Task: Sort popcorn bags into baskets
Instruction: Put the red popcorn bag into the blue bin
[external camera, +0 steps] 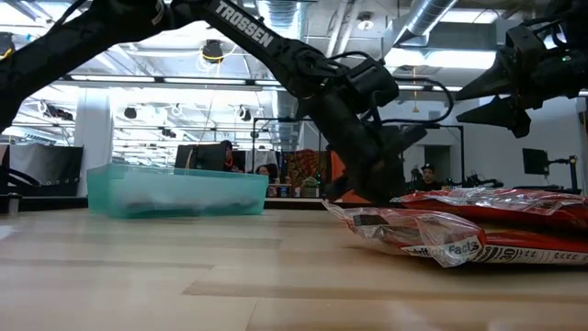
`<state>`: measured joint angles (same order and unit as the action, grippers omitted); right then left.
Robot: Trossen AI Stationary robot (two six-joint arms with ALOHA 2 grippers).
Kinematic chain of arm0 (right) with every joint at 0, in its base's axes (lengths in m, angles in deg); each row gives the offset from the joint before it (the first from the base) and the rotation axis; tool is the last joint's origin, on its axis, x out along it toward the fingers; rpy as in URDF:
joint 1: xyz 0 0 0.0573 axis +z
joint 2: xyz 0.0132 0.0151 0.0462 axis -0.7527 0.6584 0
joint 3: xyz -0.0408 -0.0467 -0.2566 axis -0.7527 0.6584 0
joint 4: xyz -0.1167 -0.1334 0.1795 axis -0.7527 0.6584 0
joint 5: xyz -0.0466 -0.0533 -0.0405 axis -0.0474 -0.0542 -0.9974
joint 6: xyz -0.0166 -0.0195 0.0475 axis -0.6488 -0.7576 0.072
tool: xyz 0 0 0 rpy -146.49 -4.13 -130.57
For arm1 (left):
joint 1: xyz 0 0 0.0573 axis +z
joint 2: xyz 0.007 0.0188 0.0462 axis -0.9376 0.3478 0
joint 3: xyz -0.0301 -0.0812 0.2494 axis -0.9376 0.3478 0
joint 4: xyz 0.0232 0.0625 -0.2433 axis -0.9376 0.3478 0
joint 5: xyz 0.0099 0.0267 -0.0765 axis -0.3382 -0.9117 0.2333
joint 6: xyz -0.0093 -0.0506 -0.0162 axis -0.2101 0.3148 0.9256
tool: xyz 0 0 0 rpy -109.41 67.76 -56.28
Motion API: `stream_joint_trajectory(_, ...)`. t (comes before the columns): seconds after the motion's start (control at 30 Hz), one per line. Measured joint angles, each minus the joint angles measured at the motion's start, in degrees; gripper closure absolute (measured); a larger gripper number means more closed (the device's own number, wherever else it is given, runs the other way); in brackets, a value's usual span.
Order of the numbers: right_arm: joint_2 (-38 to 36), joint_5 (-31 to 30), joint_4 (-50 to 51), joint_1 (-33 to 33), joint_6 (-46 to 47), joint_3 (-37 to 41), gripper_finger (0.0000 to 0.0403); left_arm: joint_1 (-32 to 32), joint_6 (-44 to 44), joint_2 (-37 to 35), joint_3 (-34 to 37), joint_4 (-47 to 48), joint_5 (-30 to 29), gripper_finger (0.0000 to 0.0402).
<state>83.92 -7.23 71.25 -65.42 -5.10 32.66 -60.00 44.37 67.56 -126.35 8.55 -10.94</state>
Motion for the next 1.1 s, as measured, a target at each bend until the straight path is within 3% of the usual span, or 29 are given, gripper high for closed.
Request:
stream_joint_trajectory(0.17,0.0,0.0,0.0,0.0,0.0,0.0,0.0132,0.5,5.1,0.1,-5.5,7.7,2.1,0.0401)
stream_joint_trajectory(0.5,0.0,0.0,0.0,0.0,0.0,0.0,0.0132,0.5,6.8,-0.9,-20.8,30.9,1.7,0.0401)
stream_joint_trajectory(0.8,0.0,-0.1,0.0,0.0,-0.1,0.0,0.0132,2.3,4.8,-10.1,-21.3,42.4,-5.8,0.0401)
stream_joint_trajectory(1.1,0.0,-0.2,0.0,0.0,-0.2,0.0,0.0132,2.6,9.8,-20.4,-21.3,48.7,-10.7,0.0401)
